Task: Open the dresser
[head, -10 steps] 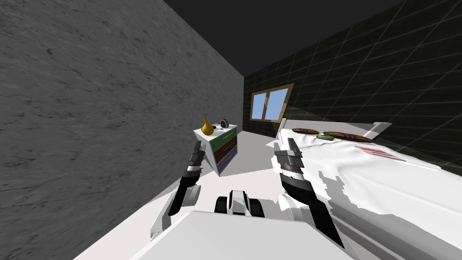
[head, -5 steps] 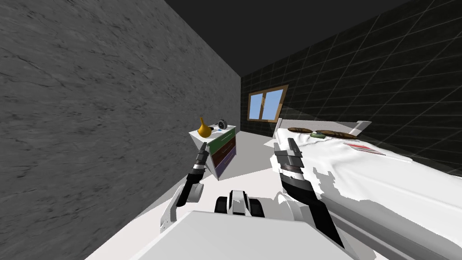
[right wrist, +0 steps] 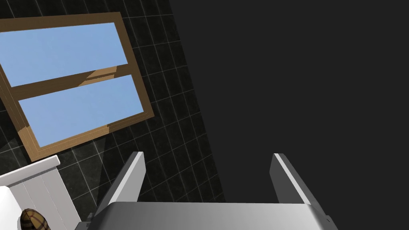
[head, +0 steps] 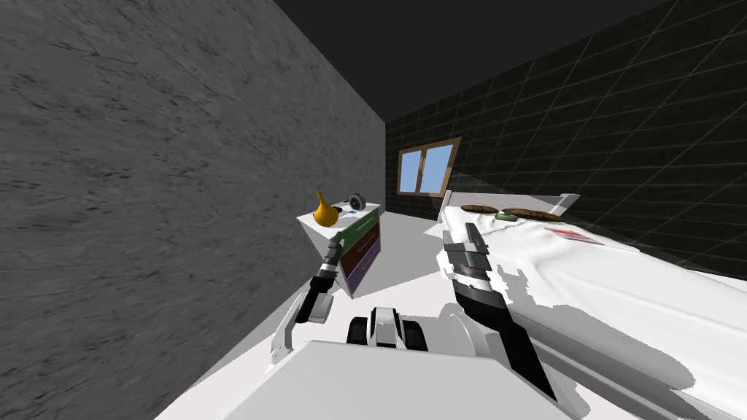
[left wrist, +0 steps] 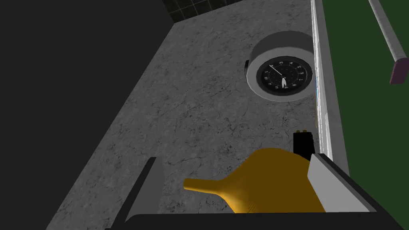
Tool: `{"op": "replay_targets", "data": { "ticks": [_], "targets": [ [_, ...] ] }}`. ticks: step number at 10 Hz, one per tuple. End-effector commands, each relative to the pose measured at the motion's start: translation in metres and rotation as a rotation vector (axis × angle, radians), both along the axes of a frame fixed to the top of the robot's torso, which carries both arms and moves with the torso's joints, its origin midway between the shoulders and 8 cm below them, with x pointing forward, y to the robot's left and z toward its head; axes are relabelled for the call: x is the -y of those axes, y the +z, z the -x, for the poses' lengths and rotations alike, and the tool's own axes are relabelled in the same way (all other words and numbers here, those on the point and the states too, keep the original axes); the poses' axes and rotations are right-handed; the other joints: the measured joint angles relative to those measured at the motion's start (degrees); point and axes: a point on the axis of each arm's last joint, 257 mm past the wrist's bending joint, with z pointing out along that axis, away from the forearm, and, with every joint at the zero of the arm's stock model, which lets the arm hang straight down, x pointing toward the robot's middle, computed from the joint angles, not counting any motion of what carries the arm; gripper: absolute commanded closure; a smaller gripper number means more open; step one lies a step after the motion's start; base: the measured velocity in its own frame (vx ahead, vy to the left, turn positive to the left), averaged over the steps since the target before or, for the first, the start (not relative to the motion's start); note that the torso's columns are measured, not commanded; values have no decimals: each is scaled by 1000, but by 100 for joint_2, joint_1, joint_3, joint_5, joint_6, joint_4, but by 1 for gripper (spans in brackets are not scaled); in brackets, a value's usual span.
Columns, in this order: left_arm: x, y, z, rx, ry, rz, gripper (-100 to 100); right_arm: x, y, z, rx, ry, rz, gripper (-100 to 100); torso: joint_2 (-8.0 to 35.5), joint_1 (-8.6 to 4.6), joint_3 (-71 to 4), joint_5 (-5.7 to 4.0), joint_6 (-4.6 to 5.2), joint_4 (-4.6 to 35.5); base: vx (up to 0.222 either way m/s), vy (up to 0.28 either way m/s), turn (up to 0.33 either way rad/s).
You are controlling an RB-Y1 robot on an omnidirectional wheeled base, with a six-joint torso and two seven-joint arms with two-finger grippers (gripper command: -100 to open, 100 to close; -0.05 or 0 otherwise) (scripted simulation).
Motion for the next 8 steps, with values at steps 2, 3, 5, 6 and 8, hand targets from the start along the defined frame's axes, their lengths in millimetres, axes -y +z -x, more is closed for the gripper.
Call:
{"op": "replay_targets", "data": {
  "ticks": [2, 3, 5, 6, 8],
  "targets": [
    [12, -31, -16, -80, -24, -17, -100, 0, 0, 0, 0, 0, 0, 0, 0, 2, 0, 1, 1, 0, 55, 51, -97],
    [14, -38, -19, -98, -29, -23, -100, 0, 0, 0, 0, 0, 0, 0, -14, 5, -8, 2, 1, -3, 71, 73, -103],
    [20, -60, -28, -157, -46, -47, -100, 0, 0, 0, 0, 0, 0, 0, -16, 11, -10, 4, 0, -5, 80, 80, -114],
    [20, -60, -28, -157, -46, -47, -100, 0, 0, 0, 0, 0, 0, 0, -20, 13, -12, 4, 1, -5, 75, 69, -86],
    [24, -87, -37, -225, -62, -81, -100, 0, 0, 0, 0, 0, 0, 0, -15, 10, -9, 2, 1, -4, 96, 100, -141]
  ]
}}
